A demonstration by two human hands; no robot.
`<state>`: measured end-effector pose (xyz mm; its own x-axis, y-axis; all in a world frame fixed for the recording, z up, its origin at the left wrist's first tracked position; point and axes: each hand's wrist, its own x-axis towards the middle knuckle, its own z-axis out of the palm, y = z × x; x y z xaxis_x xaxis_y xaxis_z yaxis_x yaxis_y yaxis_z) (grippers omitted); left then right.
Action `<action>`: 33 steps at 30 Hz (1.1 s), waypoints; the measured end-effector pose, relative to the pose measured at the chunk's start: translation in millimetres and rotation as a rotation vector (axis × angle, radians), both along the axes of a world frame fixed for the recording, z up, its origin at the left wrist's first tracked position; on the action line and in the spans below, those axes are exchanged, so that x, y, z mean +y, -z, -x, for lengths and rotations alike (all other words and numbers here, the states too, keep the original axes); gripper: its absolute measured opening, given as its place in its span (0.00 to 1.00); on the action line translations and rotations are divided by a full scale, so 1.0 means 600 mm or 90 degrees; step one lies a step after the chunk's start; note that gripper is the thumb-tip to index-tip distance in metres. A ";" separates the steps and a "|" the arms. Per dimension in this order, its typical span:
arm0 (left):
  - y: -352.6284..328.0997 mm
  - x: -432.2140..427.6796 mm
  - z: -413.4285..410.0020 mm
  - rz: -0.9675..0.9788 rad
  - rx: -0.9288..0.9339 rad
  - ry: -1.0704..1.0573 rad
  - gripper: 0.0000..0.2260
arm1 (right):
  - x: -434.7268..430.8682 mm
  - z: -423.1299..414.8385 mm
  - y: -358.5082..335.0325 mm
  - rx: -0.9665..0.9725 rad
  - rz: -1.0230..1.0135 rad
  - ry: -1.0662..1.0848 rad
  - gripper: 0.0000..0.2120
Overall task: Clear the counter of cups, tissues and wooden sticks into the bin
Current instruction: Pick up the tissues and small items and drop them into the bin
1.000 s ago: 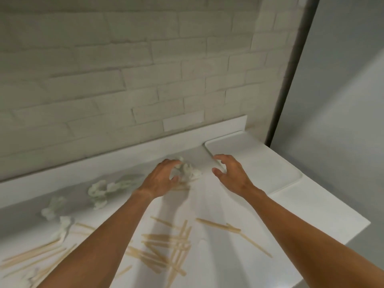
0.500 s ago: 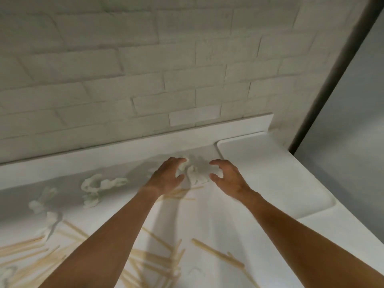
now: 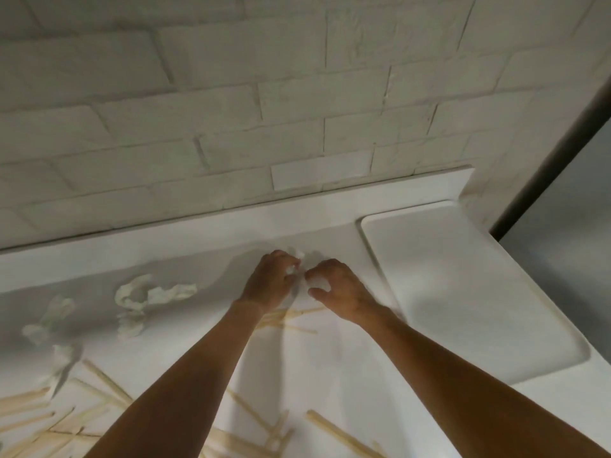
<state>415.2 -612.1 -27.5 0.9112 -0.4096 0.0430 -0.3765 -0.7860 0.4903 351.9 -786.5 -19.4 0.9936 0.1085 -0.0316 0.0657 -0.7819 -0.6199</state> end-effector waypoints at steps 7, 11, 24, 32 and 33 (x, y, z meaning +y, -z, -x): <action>-0.023 0.035 0.013 0.033 -0.002 -0.072 0.01 | 0.000 0.005 -0.012 0.015 -0.002 0.095 0.09; -0.043 0.053 0.037 0.043 0.005 -0.079 0.01 | -0.005 0.051 -0.048 -0.021 -0.024 0.116 0.07; -0.131 0.024 0.214 0.116 0.017 0.111 0.02 | -0.015 0.320 -0.118 -0.148 -0.140 0.338 0.06; -0.131 -0.094 0.397 0.131 0.089 0.297 0.06 | -0.074 0.589 -0.099 -0.156 -0.140 0.523 0.08; -0.130 -0.113 0.422 0.135 0.098 0.322 0.06 | -0.088 0.619 -0.096 -0.159 -0.136 0.553 0.08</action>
<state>161.9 -679.7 50.4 0.6059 -0.7936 0.0550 -0.5925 -0.4041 0.6969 -19.4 -839.0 38.4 0.7046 -0.6977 0.1293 -0.3377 -0.4900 -0.8037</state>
